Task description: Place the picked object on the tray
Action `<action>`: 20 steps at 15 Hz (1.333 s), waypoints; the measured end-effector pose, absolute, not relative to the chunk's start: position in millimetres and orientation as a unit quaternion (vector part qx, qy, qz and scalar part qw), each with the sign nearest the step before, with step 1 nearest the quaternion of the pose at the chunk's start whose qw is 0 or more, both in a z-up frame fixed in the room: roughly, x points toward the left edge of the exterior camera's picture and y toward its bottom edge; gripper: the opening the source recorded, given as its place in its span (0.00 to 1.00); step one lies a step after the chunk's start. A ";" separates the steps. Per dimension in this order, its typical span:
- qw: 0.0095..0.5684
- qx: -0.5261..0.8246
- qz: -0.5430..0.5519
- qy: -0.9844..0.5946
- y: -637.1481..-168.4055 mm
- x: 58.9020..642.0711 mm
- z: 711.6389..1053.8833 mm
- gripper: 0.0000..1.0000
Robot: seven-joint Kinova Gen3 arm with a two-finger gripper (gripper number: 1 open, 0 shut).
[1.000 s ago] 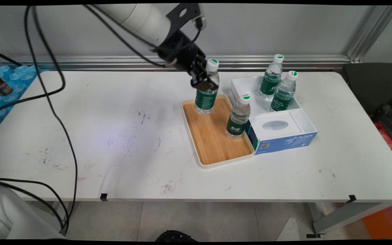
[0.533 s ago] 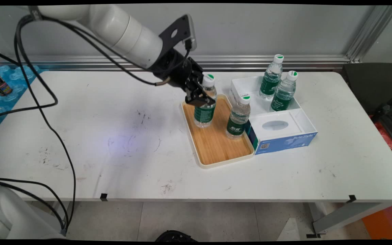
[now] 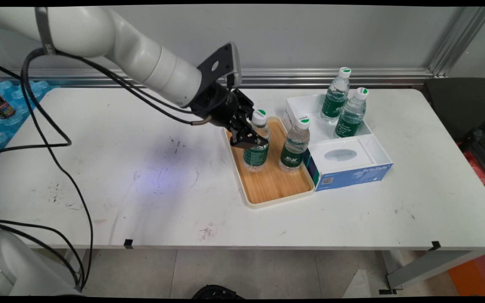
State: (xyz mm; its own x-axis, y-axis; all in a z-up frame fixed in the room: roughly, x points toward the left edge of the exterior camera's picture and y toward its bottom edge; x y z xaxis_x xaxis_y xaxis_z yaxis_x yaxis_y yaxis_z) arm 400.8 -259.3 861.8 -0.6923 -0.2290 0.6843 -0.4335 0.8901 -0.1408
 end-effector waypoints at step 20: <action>0.368 0.191 0.147 -0.898 -261.9 389.2 815.9 0.00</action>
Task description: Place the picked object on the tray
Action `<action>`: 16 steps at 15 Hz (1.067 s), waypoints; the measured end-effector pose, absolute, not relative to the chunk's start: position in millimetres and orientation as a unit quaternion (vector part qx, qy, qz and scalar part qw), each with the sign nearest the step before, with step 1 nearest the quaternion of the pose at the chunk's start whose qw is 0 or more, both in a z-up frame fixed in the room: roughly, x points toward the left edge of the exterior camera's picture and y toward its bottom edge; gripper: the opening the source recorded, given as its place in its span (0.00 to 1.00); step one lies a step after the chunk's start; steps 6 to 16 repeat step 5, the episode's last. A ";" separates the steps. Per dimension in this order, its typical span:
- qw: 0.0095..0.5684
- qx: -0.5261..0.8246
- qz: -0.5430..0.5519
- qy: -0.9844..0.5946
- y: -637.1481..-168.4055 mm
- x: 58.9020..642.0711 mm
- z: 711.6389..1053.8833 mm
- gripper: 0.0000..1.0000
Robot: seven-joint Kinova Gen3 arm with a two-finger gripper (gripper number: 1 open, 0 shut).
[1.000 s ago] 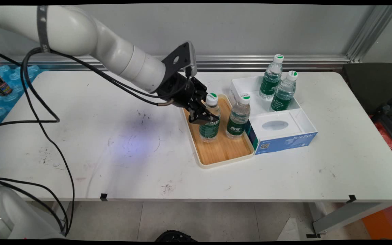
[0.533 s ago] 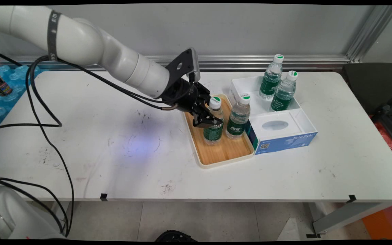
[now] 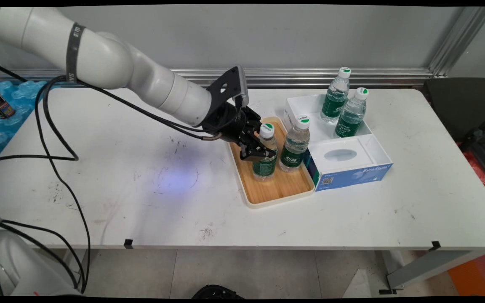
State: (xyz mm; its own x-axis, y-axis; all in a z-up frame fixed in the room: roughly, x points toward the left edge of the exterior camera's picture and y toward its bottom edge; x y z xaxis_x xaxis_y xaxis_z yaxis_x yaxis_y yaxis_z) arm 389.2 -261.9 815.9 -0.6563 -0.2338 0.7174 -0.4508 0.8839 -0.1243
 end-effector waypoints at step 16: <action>0.368 0.192 0.148 -0.898 -261.4 389.7 811.9 1.00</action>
